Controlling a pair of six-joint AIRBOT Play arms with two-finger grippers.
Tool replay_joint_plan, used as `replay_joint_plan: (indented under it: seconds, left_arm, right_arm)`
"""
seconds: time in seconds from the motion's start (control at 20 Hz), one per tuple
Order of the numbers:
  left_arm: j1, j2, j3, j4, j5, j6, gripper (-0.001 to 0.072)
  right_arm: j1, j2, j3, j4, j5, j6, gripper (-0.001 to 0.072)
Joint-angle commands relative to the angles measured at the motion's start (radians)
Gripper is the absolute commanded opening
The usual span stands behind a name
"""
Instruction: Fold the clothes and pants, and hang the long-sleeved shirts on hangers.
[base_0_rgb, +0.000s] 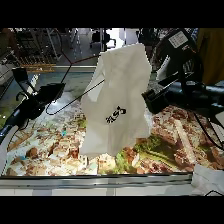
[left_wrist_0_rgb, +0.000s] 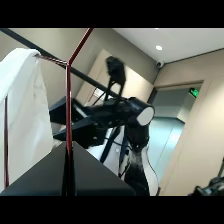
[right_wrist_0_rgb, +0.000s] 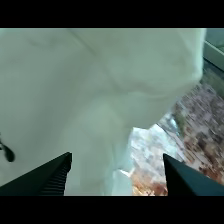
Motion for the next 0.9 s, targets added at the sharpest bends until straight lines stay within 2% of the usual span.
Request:
replay_joint_plan:
  seconds: [0.0, 0.2, 0.25, 0.35, 0.4, 0.45, 0.5, 0.65, 0.85]
  left_arm:
    - [0.004, -0.001, 0.000, -0.002, -0.005, 0.000, 0.0014]
    - [0.004, -0.001, 0.000, 0.000, -0.008, -0.029, 0.0013]
    - [0.004, -0.001, 0.000, 0.006, -0.008, -0.029, 0.0013]
    - [0.004, -0.001, 0.000, 0.018, -0.008, -0.029, 0.0014]
    - [0.004, -0.001, 0.000, 0.022, -0.008, -0.029, 0.0014]
    - [0.004, -0.001, 0.000, 0.024, -0.007, -0.029, 0.0014]
    - [0.005, -0.001, 0.000, 0.029, -0.003, -0.029, 0.0013]
    - [0.024, -0.001, 0.000, 0.070, 0.030, -0.029, 0.0013]
    - [0.054, 0.000, 0.000, 0.066, 0.029, -0.045, 0.0013]
  right_arm:
    - [-0.109, -0.033, -0.115, -0.073, -0.137, 0.050, 0.0702]
    - [-0.230, -0.146, -0.193, 0.032, -0.500, 0.032, 0.0701]
    - [-0.243, -0.174, -0.193, 0.072, -0.595, 0.004, 0.0700]
    - [-0.246, -0.218, -0.193, 0.170, -0.750, -0.128, 0.0673]
    - [-0.240, -0.226, -0.193, 0.222, -0.781, -0.201, 0.0461]
    - [-0.237, -0.222, -0.193, 0.233, -0.775, -0.246, 0.0116]
    - [-0.233, -0.207, -0.193, 0.225, -0.754, -0.266, 0.0014]
    - [-0.234, -0.119, -0.193, 0.142, -0.670, -0.275, 0.0014]
    - [-0.235, -0.005, -0.193, 0.191, -0.511, -0.293, 0.0025]
